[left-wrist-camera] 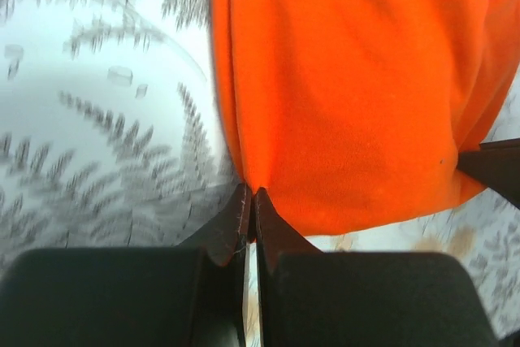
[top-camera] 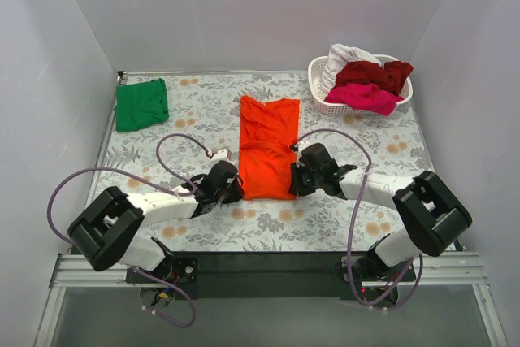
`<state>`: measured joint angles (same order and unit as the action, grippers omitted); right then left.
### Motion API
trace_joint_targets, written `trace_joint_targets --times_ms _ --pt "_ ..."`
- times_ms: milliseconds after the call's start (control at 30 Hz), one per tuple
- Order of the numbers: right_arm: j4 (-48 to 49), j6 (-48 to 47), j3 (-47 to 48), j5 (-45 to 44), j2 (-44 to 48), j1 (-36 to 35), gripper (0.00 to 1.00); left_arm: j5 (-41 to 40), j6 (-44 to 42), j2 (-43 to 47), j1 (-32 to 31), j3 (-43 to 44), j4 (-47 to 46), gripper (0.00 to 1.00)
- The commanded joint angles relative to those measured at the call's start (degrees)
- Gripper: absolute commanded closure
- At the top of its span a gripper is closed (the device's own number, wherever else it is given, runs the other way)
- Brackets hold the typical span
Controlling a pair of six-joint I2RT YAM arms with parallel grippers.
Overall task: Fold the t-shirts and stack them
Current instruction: Fold the tshirt
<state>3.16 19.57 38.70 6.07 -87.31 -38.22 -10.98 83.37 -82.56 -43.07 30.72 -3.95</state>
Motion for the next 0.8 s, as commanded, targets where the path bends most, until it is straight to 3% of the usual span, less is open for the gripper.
trace_joint_targets --times_ms 0,100,367,533,767 --pt "-9.7 0.2 -4.1 -0.4 4.8 -2.4 0.99 1.2 2.3 6.0 -1.9 -4.3 9.6 1.0" --pt "-14.2 0.6 -5.6 -0.9 10.4 -3.6 0.99 2.3 3.2 12.8 -4.0 -6.3 11.8 1.0" --pt "-27.7 -1.5 -6.6 4.4 23.3 -6.5 0.99 8.2 4.2 18.2 -14.6 -7.1 16.2 1.0" --pt "-31.2 -3.3 -7.4 12.9 26.3 -7.3 0.99 10.5 3.3 21.8 -20.6 -5.9 18.7 1.0" --pt "-36.9 -3.4 -5.5 16.2 26.1 -10.9 0.99 12.9 2.2 26.5 -26.7 -4.4 22.0 1.0"
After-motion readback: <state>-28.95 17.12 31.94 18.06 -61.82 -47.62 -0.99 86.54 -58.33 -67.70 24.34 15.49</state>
